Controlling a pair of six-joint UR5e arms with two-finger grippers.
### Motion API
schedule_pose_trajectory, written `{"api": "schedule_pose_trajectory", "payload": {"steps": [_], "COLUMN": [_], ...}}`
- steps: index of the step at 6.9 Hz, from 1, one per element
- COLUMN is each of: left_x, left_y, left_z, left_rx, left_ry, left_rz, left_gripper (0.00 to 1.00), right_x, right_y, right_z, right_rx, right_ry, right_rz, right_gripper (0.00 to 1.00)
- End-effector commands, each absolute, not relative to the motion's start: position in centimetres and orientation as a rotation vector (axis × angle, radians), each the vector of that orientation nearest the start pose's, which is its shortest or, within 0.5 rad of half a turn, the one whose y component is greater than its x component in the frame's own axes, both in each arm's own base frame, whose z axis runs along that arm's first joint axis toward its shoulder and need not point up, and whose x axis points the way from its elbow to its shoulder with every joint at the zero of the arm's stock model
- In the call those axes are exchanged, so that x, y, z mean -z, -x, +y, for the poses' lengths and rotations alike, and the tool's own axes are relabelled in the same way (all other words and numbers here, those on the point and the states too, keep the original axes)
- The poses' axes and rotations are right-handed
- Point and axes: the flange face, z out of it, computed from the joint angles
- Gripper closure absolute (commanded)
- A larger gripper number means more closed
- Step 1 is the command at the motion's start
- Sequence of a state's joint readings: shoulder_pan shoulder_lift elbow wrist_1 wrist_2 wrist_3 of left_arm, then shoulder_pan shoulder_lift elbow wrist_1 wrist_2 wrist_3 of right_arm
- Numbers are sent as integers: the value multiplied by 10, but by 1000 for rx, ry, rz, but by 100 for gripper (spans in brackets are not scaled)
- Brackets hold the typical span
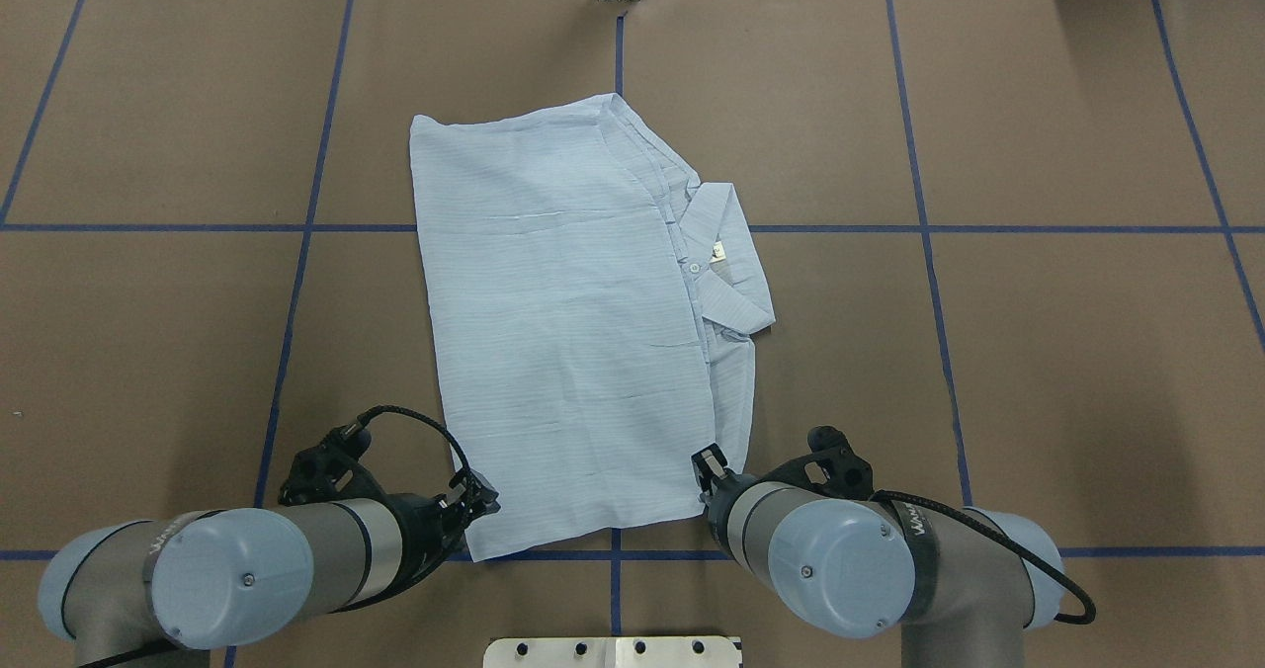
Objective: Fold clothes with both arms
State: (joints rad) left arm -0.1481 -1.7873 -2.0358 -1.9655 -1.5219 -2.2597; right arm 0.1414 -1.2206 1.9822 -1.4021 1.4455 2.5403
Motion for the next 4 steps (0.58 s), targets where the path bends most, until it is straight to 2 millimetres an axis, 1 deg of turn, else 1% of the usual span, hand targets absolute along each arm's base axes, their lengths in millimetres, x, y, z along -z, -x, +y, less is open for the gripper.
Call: {"api": "schedule_pose_trajectory", "payload": {"steps": [1, 2, 3, 4], "left_x": [-295, -300, -302, -309], "left_y": [-514, -518, -521, -526], "left_z": [-200, -196, -190, -187], "left_rx": [864, 896, 904, 900], "left_ry": [316, 327, 338, 335], "left_rz": [1019, 977, 967, 951], "left_gripper": [41, 41, 42, 43], "right_x": [-271, -271, -271, -272], "right_y": [546, 550, 550, 550], "right_z": [-219, -216, -216, -216], "right_rx": [-1074, -1071, -1071, -1071], "right_ry": [284, 282, 282, 282], "right_rz": [-944, -943, -943, -941], "right_gripper": [100, 100, 100, 100]}}
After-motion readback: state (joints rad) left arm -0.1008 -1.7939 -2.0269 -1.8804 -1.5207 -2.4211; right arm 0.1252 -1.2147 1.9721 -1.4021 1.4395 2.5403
